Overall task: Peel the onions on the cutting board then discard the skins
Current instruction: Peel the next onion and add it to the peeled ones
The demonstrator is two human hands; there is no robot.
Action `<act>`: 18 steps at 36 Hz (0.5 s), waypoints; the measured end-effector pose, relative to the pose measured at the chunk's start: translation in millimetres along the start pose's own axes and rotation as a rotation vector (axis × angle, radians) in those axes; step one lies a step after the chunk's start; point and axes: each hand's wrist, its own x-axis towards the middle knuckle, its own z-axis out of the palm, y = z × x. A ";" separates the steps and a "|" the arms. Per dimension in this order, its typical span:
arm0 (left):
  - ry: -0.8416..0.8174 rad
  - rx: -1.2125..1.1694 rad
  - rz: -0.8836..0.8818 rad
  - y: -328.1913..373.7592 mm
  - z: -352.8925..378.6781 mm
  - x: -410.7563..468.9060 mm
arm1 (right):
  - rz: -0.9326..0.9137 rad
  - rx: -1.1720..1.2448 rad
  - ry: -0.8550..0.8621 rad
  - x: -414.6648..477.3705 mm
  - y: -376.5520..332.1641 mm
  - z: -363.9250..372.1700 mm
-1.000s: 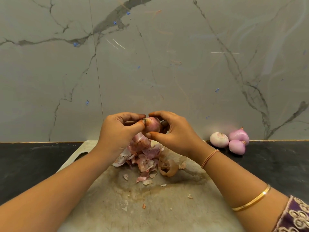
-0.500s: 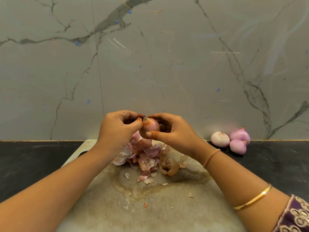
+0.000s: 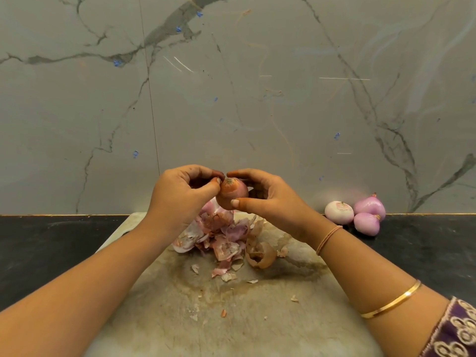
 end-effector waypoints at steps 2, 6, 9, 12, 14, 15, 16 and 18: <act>0.015 0.015 0.000 -0.5 -0.9 0.6 | -0.001 0.029 -0.014 -0.2 -0.6 -1.1; 0.041 0.021 -0.030 -2.3 -1.7 0.9 | 0.006 0.072 -0.034 -0.4 -0.9 -4.0; 0.056 -0.009 -0.078 -3.8 -1.3 1.5 | 0.010 0.097 -0.048 -0.5 -0.8 -5.4; 0.103 -0.035 -0.156 -7.6 -4.6 5.3 | 0.011 0.156 -0.055 -1.1 -2.7 -7.0; 0.125 -0.013 -0.183 -10.6 -8.3 8.4 | 0.017 0.215 -0.079 -1.2 -3.7 -8.2; 0.124 0.011 -0.186 -11.5 -9.5 9.2 | 0.022 0.242 -0.092 -1.2 -3.7 -8.8; 0.114 0.042 -0.183 -12.0 -10.1 9.5 | 0.029 0.265 -0.102 -1.2 -3.4 -9.2; 0.075 0.106 -0.175 -11.8 -9.2 8.3 | 0.040 0.279 -0.105 -1.5 -2.4 -9.2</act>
